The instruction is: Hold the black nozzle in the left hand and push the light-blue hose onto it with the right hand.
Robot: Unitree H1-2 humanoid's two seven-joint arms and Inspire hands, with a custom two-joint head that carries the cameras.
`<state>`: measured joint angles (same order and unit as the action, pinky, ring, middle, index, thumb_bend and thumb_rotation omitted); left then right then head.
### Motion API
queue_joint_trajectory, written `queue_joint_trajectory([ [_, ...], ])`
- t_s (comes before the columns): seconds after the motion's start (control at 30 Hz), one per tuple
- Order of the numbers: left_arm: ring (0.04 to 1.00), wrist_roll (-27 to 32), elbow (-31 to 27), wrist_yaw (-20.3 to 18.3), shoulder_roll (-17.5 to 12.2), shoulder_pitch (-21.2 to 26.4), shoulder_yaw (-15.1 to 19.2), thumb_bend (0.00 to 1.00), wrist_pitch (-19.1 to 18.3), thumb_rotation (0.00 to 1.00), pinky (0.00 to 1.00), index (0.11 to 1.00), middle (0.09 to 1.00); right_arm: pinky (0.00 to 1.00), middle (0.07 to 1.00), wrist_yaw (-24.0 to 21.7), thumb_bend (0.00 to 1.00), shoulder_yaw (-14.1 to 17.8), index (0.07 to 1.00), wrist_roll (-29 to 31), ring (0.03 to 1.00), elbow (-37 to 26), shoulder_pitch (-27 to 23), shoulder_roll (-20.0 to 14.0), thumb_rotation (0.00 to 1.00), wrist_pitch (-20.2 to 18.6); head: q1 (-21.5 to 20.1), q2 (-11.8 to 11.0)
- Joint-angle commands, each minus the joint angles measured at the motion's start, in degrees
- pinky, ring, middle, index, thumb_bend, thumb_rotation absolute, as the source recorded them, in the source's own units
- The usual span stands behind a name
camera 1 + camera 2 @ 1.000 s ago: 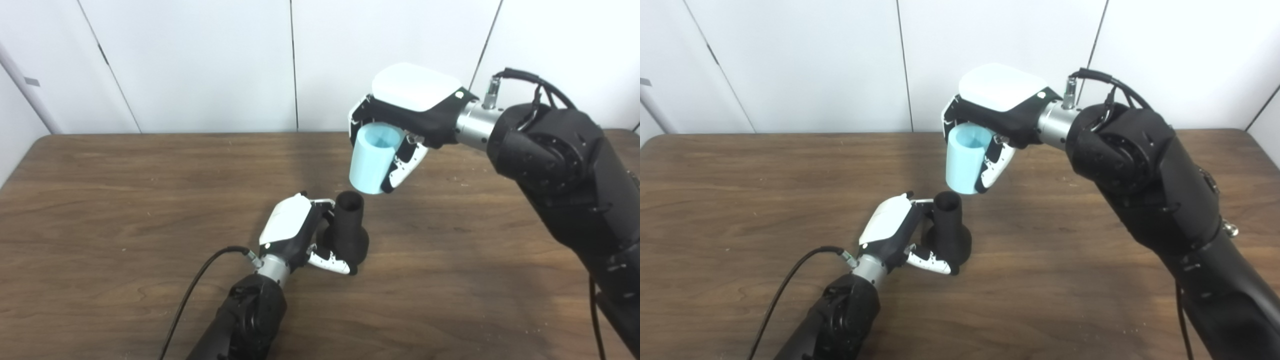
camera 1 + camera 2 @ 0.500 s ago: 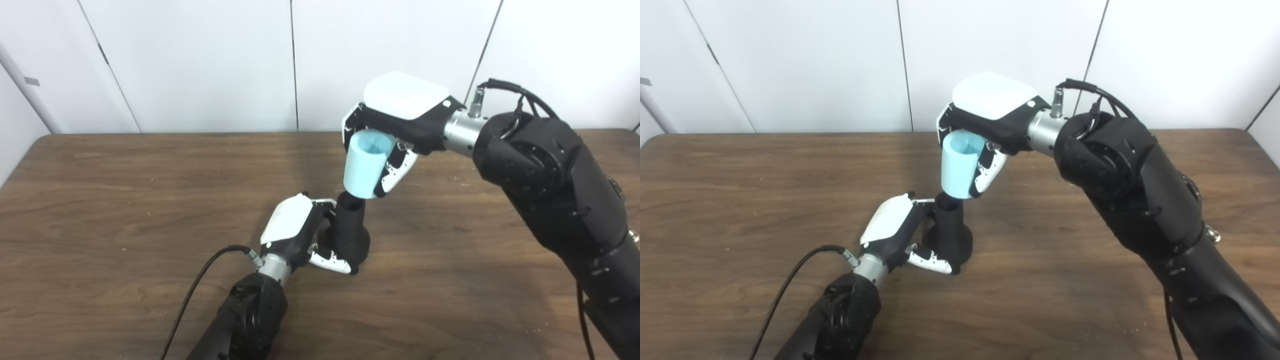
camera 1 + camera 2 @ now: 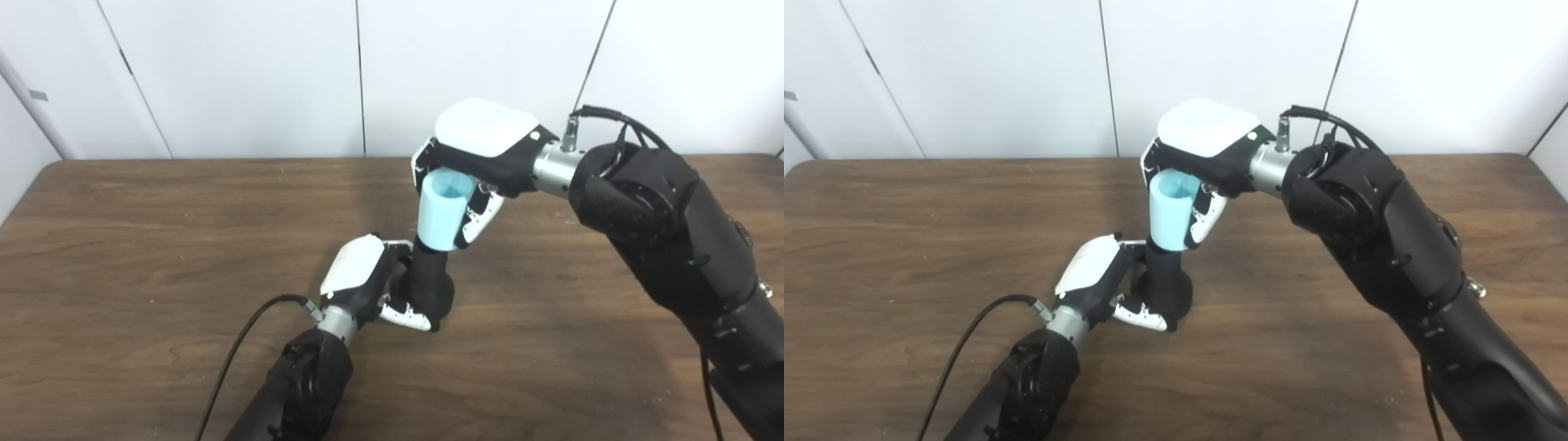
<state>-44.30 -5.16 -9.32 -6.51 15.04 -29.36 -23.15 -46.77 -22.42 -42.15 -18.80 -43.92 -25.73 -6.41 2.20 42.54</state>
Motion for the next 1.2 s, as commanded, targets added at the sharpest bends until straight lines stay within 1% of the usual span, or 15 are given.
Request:
queue_joint_trajectory([
  [0.0,0.837,-0.68,4.52,-6.35,-0.48,-3.57,-2.45,0.52,-3.66,0.04,1.0,0.483,0.675,0.31,0.486,1.08,0.5,0.78,0.475,-0.17,0.44,0.26,-1.52,-0.08,0.0,0.52,-0.16,0.0],
  [0.33,0.819,-0.6,4.97,-5.99,-0.29,-3.61,-2.61,0.52,-3.61,0.04,1.0,0.483,0.664,0.31,0.483,0.76,0.5,0.9,0.473,0.43,0.441,-0.23,-1.46,0.75,0.0,-0.07,0.02,0.06],
  [0.43,0.819,-0.42,4.77,-6.05,-0.25,-3.63,-2.44,0.52,-3.62,0.04,1.0,0.483,0.66,0.31,0.494,0.75,0.5,1.09,0.482,1.12,0.427,-0.56,-1.62,1.01,0.0,-0.09,0.37,0.22],
  [0.67,0.839,-0.38,4.82,-5.8,-0.21,-3.71,-2.47,0.52,-3.57,0.04,1.0,0.483,0.682,0.3,0.501,0.61,0.5,1.11,0.485,1.86,0.42,-0.94,-1.57,1.1,0.0,-0.03,0.37,0.22],
  [1.0,0.83,-0.66,4.86,-5.8,-0.13,-3.71,-2.59,0.52,-3.6,0.04,1.0,0.484,0.673,0.3,0.498,-0.97,0.5,1.46,0.486,3.27,0.427,-1.28,-2.45,0.95,0.0,-1.76,0.49,0.69],
  [1.17,0.837,-0.78,4.62,-6.07,-0.19,-3.72,-2.39,0.52,-3.67,0.04,1.0,0.484,0.677,0.3,0.498,-0.05,0.5,1.18,0.487,3.07,0.425,-0.42,-1.42,0.81,0.0,-0.87,0.64,0.83],
])
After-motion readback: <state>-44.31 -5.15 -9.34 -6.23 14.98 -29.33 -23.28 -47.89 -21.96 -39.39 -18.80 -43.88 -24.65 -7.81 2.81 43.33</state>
